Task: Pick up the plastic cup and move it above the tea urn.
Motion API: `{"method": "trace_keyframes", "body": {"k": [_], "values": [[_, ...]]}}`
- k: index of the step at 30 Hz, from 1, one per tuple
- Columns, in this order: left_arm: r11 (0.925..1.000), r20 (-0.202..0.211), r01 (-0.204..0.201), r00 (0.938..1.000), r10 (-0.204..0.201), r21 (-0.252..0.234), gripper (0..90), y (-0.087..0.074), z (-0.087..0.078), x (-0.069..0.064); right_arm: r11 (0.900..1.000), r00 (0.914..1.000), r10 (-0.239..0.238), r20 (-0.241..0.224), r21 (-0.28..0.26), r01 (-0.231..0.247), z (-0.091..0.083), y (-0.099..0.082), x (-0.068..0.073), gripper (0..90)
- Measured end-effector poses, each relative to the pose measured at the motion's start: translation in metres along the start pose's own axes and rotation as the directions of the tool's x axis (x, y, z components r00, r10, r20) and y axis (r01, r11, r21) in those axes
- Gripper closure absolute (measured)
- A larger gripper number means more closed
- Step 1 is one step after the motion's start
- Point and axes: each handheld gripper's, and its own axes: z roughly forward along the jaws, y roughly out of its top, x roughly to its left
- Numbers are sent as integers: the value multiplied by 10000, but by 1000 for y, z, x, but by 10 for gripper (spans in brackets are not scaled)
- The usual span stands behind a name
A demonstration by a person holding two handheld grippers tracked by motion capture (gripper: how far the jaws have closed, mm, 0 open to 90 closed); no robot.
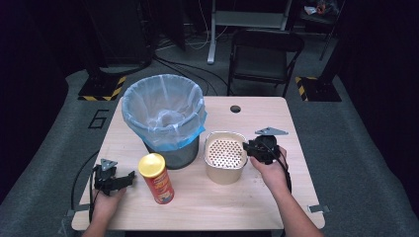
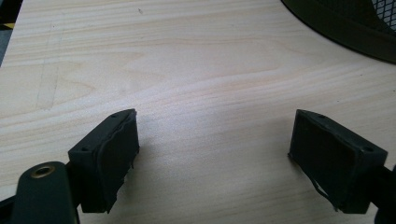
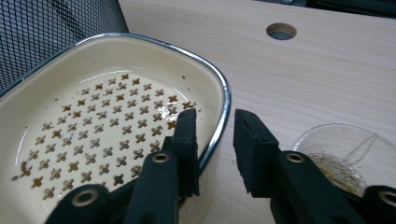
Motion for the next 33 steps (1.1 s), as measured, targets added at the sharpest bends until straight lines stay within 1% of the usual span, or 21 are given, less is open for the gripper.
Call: {"method": "trace_keyframes", "body": {"k": [2,3,5,7,9,11,12,13,14,15,16,17,19,22,23,24,25,26,27,29,33], "values": [[10000,2,7,10000,-7,-5,151,0,0,0,10000,10000,32,86,36,-33,2,0,3,717],[10000,3,7,10000,-7,-5,151,0,0,0,9998,9997,-195,168,20,194,1,-1,4,724],[10000,0,-1,10000,1,0,150,0,0,0,9997,9995,-258,190,9,258,1,-1,5,730],[10000,1,-4,10000,4,0,150,0,0,0,9985,9983,-537,210,84,535,-1,-2,9,766],[10000,5,-4,10000,4,-3,150,0,0,0,9985,9984,-538,202,139,535,-2,-2,10,777],[10000,6,-7,10000,7,-3,151,0,0,0,9970,9971,-754,63,179,753,-8,-9,18,786],[10000,9,-5,10000,5,-9,151,0,0,0,9970,9971,-754,63,179,753,-8,-9,18,786],[10000,6,-7,10000,7,-6,151,0,0,0,9956,9957,-922,3,181,922,-13,-15,22,784],[10000,7,-3,10000,3,-9,151,0,0,0,9956,9957,-922,3,181,922,-13,-15,22,784],[10000,10,-8,10000,8,-3,150,0,0,0,9960,9960,-879,-182,120,882,-18,-20,24,781],[10000,10,-8,10000,8,-3,151,0,0,0,9960,9960,-879,-182,120,882,-18,-20,24,781],[10000,10,-3,10000,3,-7,151,0,0,0,9968,9960,-788,-411,97,792,-23,-25,25,787],[10000,10,-6,10000,6,-5,151,0,0,0,9971,9960,-749,-495,86,754,-25,-27,26,792],[10000,10,-7,10000,7,-3,151,0,0,0,9966,9938,-818,-750,56,824,-33,-34,29,804],[10000,8,-8,10000,8,-4,151,0,0,0,9968,9924,-786,-947,69,796,-37,-37,31,802],[10000,8,-8,10000,8,-4,151,0,0,0,9968,9924,-786,-947,69,796,-37,-37,31,802],[10000,12,-7,10000,7,-2,151,0,0,0,9968,9903,-792,-1139,-155,780,-43,-37,31,756],[10000,12,-7,10000,7,-2,151,0,0,0,9968,9903,-792,-1139,-155,780,-43,-37,31,756],[10000,10,-5,10000,5,-5,151,0,0,0,9973,9898,-679,-1255,-363,638,-50,-35,30,718],[10000,10,-2,10000,2,-7,151,0,0,0,9971,9897,-669,-1265,-439,618,-53,-34,29,695],[10000,7,-5,10000,5,-4,150,0,0,0,9957,9947,-604,-830,-749,542,-64,-29,22,579]]}}
